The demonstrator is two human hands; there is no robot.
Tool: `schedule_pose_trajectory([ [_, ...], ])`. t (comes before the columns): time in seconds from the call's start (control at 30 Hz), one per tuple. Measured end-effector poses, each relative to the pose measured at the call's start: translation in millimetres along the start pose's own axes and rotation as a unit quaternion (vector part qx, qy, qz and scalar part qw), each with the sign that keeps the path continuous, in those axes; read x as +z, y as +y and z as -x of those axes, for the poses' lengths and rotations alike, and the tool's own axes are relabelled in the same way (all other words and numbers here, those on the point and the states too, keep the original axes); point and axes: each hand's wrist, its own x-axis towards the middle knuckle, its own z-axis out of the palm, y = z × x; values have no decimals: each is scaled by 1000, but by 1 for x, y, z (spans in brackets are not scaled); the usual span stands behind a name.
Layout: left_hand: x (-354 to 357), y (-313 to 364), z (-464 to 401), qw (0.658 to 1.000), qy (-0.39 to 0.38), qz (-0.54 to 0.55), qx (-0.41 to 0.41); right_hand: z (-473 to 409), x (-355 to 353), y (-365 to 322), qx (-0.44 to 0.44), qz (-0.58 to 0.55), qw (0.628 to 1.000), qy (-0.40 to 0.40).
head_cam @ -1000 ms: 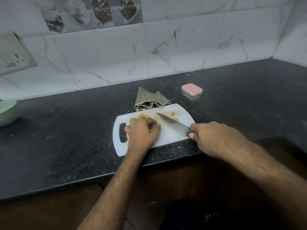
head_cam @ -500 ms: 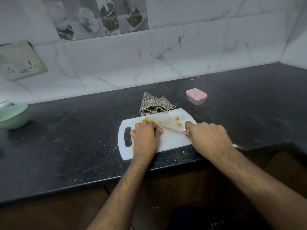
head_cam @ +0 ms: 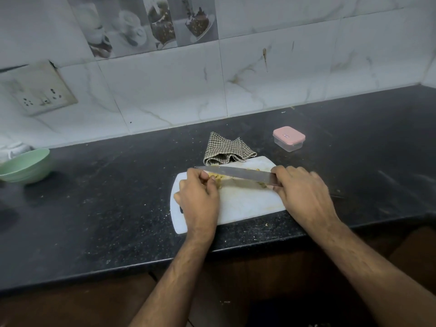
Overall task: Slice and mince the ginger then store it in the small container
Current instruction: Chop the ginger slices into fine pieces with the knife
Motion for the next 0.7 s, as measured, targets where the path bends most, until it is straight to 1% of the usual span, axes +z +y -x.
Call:
schedule_pose_trajectory([
  [0.13, 4, -2, -1, 999, -15, -12, -26, 2, 3, 3, 4, 12, 1000, 29],
  [0.27, 1, -5, 2, 1000, -2, -2, -25, 3, 2, 0, 0, 8, 1000, 24],
  [0.37, -3, -4, 4, 998, 29, 30, -38, 3, 5, -1, 4, 20, 999, 28],
  [0.5, -11, 1, 5, 990, 96, 101, -31, 2, 7, -3, 2, 39, 998, 46],
  [0.53, -12, 2, 4, 989, 94, 110, -30, 3, 5, -3, -1, 41, 998, 51],
  [0.57, -12, 2, 2, 991, 75, 104, -23, 3, 5, -3, -6, 43, 998, 55],
  [0.67, -9, -2, -3, 998, -26, 48, 17, 5, 3, 0, -15, 47, 997, 58],
  [0.7, -9, -3, -4, 998, -46, 41, 26, 6, 3, 0, -15, 46, 997, 61],
])
